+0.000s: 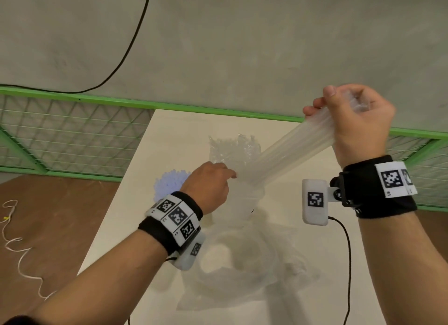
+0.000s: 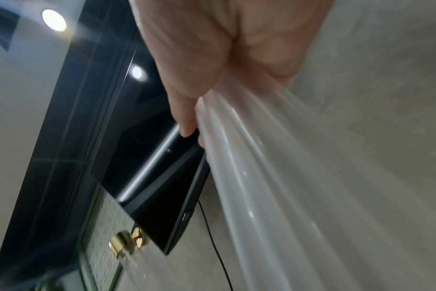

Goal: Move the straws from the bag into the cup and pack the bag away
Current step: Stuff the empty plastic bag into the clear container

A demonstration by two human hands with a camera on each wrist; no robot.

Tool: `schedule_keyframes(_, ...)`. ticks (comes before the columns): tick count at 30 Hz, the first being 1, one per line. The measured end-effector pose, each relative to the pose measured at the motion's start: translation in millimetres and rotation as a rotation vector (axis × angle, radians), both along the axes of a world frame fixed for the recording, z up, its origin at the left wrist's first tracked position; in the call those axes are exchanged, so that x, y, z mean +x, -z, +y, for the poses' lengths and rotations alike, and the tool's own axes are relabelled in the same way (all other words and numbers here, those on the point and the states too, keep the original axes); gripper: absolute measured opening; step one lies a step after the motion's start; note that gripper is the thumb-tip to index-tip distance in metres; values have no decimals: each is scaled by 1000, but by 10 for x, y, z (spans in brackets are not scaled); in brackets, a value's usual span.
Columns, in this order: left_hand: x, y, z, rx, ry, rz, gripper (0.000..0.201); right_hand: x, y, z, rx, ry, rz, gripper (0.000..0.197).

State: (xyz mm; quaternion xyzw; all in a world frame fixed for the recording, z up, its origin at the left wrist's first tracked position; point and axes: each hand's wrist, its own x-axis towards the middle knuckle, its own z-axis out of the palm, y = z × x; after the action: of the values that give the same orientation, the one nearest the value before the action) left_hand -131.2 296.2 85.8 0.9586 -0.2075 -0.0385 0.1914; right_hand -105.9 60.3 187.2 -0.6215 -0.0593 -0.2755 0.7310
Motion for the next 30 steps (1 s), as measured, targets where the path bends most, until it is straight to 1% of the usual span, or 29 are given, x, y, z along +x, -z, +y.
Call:
schedule_keyframes(5,38,-18,24,-14,12,41,44,9,66,242,-210,-110,-6,10)
schedule_keyframes(8,36,-6,37,-33,16,55,41,23,101,381,-367,-166,-14,9)
schedule_keyframes(10,49,-3,57,-45,13,71,41,21,163,472,-435,-186,-23,11)
schedule_keyframes(13,90,-16,100,-66,-13,53,41,-18,341,608,-563,-199,-44,14)
schedule_keyframes(15,95,-46,131,-117,-41,34,36,-58,542,679,-665,-205,-76,14)
schedule_keyframes(17,78,-71,164,-176,-75,-12,33,-69,810,697,-823,-197,-109,16)
schedule_keyframes(19,58,-69,200,-238,-133,-113,30,-52,1068,677,-1065,-195,-145,27)
schedule_keyframes(21,23,-50,195,-279,-171,-189,34,-17,1201,623,-1234,-201,-194,37)
schedule_keyframes(22,5,-33,178,-275,-168,-188,39,6,1217,604,-1290,-193,-212,40)
schedule_keyframes(25,-60,52,109,-240,-131,-41,58,30,1226,576,-1431,-178,-211,45)
schedule_keyframes(27,-93,97,90,-240,-128,41,65,24,1249,557,-1494,-196,-198,48)
schedule_keyframes(30,-124,121,72,-265,-139,83,70,-10,1273,533,-1580,-246,-146,52)
